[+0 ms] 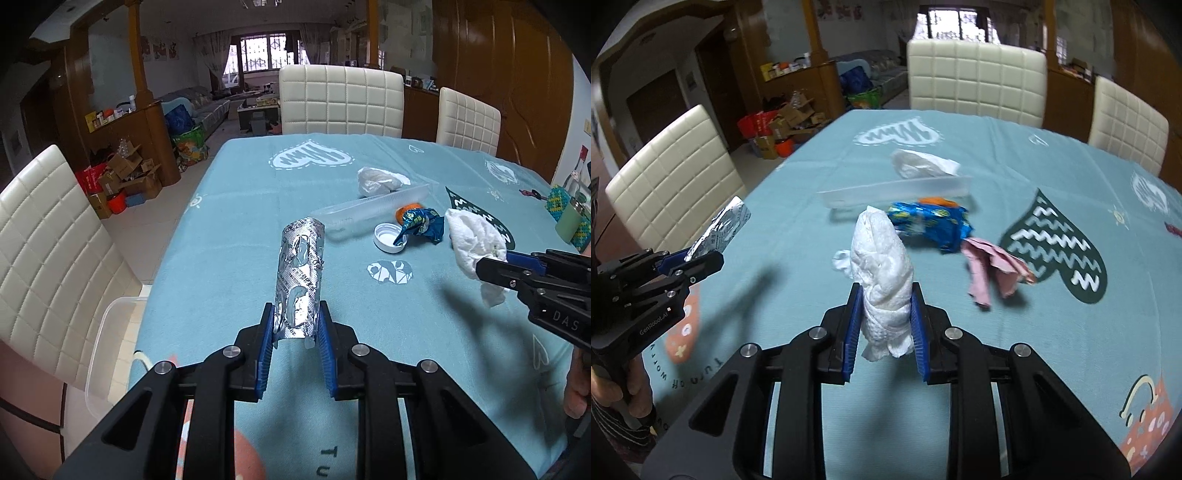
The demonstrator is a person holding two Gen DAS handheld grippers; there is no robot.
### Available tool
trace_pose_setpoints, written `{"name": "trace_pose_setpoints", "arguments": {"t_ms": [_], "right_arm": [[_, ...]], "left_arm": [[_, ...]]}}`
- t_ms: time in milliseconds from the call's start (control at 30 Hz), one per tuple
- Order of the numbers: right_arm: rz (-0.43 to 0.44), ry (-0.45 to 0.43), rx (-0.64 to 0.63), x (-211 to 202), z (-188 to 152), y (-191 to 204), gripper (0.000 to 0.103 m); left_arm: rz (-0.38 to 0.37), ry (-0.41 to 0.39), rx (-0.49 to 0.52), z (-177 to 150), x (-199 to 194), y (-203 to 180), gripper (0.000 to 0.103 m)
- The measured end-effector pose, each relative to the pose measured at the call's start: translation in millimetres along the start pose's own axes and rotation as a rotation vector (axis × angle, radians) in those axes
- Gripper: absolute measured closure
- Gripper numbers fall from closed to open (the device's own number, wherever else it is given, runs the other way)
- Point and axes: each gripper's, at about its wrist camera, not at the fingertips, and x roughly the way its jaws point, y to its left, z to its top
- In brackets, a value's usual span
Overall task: Collect trash
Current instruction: 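Carry the tissue and foil wrapper to the bin and open the left tool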
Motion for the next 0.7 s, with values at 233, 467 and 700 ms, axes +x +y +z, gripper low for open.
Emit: {"name": "trace_pose_setpoints", "arguments": {"t_ms": [233,467,700], "right_arm": [[0.018,-0.003,-0.074,-1.4,6.2,37.8,0.076],[0.035,-0.009,-0.146,4.0,15.0,78.8,0.076],[0.053,-0.001,-0.236,16.5,19.5,125.8,0.075]], "left_arm": [[0.030,-0.038,-0.013,-11.7,-23.5,19.1,0.080],[0.066,-0.057,-0.045,-23.8,-35.4,45.4,0.080],[0.112,-0.067,-0.094,-37.0,-42.9,80.1,0.080]]}}
